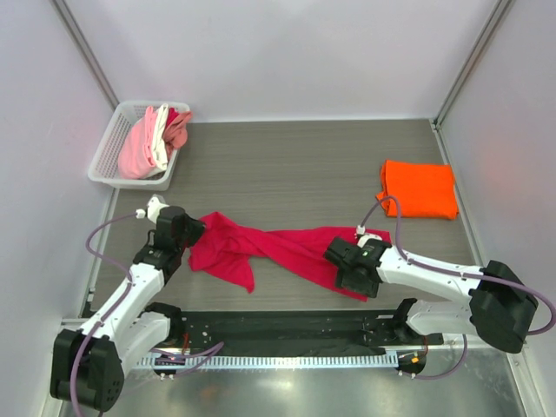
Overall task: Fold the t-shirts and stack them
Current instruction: Flatten the tshirt out
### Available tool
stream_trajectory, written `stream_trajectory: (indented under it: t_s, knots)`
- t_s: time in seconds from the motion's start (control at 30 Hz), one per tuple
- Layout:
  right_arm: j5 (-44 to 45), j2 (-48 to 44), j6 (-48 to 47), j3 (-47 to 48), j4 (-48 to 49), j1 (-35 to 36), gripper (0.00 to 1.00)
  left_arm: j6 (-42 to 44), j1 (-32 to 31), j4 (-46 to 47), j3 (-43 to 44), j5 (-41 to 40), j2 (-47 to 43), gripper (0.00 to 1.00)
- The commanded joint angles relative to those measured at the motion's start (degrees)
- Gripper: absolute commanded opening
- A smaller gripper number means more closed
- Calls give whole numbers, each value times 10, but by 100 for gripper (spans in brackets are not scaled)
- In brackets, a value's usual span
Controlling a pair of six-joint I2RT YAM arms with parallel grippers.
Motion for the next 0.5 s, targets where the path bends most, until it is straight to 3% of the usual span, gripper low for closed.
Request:
stream_trajectory:
  t_s: [0.0,0.2,0.3,0.37,0.47]
  knots:
    - [52,-7,67,-3,-1,3,66,18,-2,27,-5,-28,-25,0]
    - [50,34,89,-25,28,3,66,18,-2,24,-5,-30,-31,0]
    - [41,34,96,-46,68,2,61,19,-3,23,-4,-32,-26,0]
    - [37,20,97,-49,88,2,50,20,-2,20,-1,-34,-19,0]
    - [34,25,90,-35,103,2,24,21,-2,13,6,-39,-12,0]
